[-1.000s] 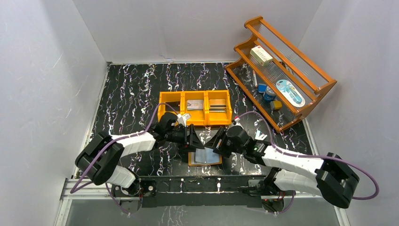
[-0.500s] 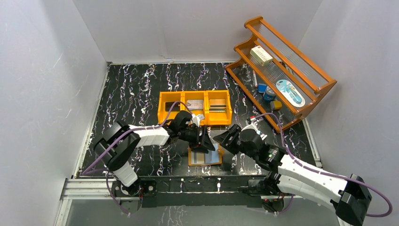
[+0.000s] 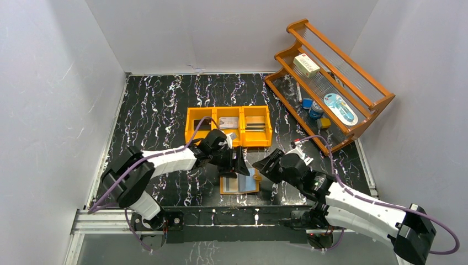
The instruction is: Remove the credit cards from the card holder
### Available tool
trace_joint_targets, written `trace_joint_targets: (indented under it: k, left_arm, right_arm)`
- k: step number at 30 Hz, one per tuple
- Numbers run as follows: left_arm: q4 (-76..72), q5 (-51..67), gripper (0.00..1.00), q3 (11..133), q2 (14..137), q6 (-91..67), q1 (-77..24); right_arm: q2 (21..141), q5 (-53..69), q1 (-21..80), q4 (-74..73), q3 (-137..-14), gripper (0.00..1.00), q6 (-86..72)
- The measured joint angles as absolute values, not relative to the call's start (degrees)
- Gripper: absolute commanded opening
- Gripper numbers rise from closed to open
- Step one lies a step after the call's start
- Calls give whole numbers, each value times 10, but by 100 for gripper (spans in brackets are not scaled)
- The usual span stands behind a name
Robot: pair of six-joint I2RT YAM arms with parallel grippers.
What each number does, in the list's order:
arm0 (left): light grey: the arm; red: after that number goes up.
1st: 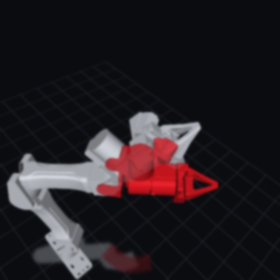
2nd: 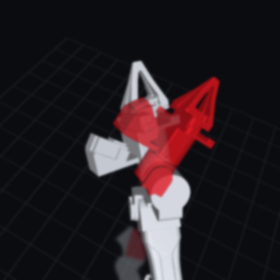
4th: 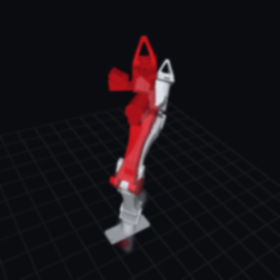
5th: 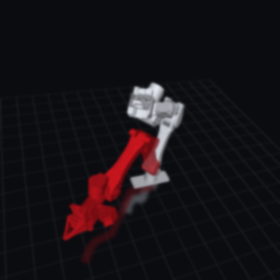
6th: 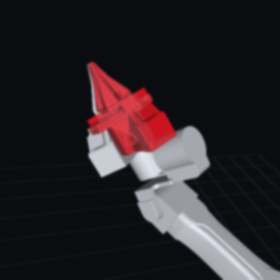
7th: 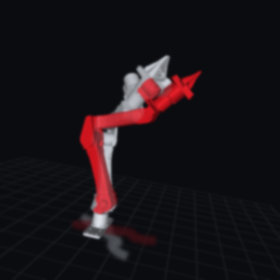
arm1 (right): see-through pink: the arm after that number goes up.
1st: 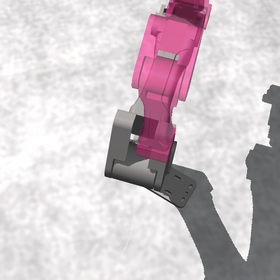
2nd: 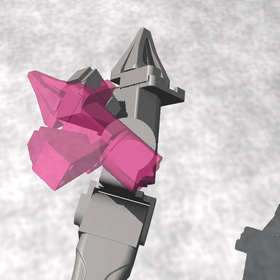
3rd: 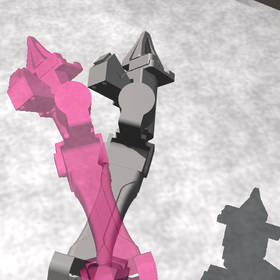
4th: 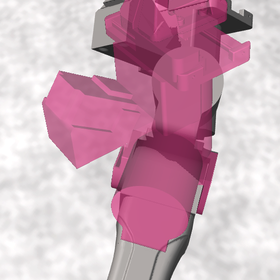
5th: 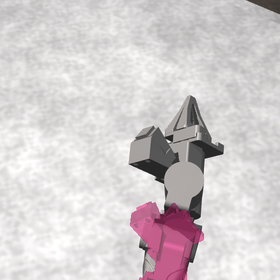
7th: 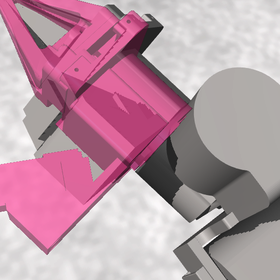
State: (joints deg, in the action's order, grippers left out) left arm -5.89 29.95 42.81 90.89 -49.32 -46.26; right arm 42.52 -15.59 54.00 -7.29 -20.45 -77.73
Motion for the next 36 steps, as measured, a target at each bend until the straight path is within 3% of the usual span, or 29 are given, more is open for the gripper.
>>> trace_joint_targets:
  k: [15, 22, 30, 36]
  left_arm:
    - [133, 98, 74, 488, 804, -431, -462]
    - [222, -12, 73, 481, 719, -446, -455]
    - [243, -24, 70, 430, 653, -452, -451]
    - [248, -37, 66, 417, 639, -476, -451]
  right_arm:
    - [544, -72, 540, -6, -265, 48, -692]
    - [666, -7, 540, 29, -305, 49, -672]
    - [774, 43, 541, 24, -331, 58, -667]
    - [845, 14, 570, -75, -442, 61, -632]
